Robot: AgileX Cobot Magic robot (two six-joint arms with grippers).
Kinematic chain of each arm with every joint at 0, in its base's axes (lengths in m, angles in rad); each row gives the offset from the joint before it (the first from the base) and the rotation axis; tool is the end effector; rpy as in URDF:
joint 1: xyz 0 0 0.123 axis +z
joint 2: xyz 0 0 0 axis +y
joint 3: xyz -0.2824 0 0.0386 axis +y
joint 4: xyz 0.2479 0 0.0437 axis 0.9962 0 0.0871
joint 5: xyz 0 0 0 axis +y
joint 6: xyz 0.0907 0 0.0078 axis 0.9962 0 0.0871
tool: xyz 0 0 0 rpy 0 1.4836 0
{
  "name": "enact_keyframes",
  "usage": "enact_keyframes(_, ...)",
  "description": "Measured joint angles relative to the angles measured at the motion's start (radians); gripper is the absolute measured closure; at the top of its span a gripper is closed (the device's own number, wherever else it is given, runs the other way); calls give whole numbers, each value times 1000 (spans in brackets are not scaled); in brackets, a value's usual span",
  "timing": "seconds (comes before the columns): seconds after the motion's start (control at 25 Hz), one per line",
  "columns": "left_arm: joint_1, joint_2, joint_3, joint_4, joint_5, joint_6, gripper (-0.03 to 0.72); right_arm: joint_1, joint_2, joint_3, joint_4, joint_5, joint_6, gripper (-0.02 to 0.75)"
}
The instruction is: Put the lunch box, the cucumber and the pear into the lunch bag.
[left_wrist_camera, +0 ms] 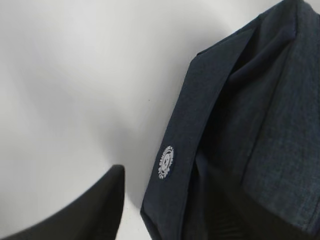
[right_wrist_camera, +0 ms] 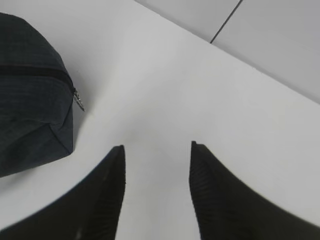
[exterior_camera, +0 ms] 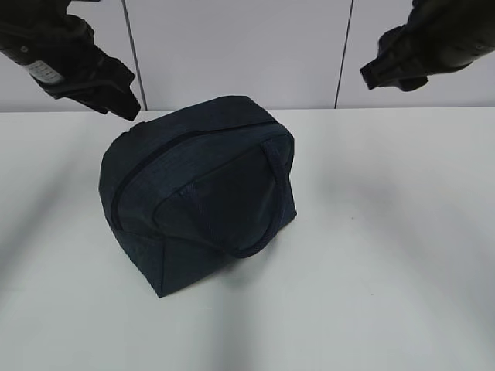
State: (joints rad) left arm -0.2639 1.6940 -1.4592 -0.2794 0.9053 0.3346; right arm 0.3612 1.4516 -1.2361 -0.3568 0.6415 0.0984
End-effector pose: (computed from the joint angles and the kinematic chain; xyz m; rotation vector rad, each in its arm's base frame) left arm 0.3517 -0.1155 0.3069 0.6225 2.5243 -0.3223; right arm 0.3079 0.0960 0.3376 -0.5228 2.2343 -0.1557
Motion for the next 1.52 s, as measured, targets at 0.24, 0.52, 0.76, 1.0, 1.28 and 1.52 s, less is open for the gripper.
enact_keyframes(0.24, 0, -24, 0, 38, 27, 0, 377, 0, -117, 0, 0, 50, -69, 293)
enact_keyframes(0.52, 0, -110, 0, 51, 50, 0, 263, 0, -249, 0, 18, 198, -73, 270)
enact_keyframes(0.76, 0, -186, 0, 52, 153, -12, 183, 0, -362, 0, 52, 307, -73, 270)
enact_keyframes(1.0, 0, -313, 0, 53, 210, -48, 180, 0, -486, 0, 68, 367, -75, 270)
enact_keyframes(1.28, 0, -529, 27, 50, 249, -82, 179, 0, -653, 52, 94, 451, -75, 270)
enact_keyframes(1.52, 0, -732, 178, 50, 255, -93, 179, 0, -832, 184, 189, 466, -75, 270)
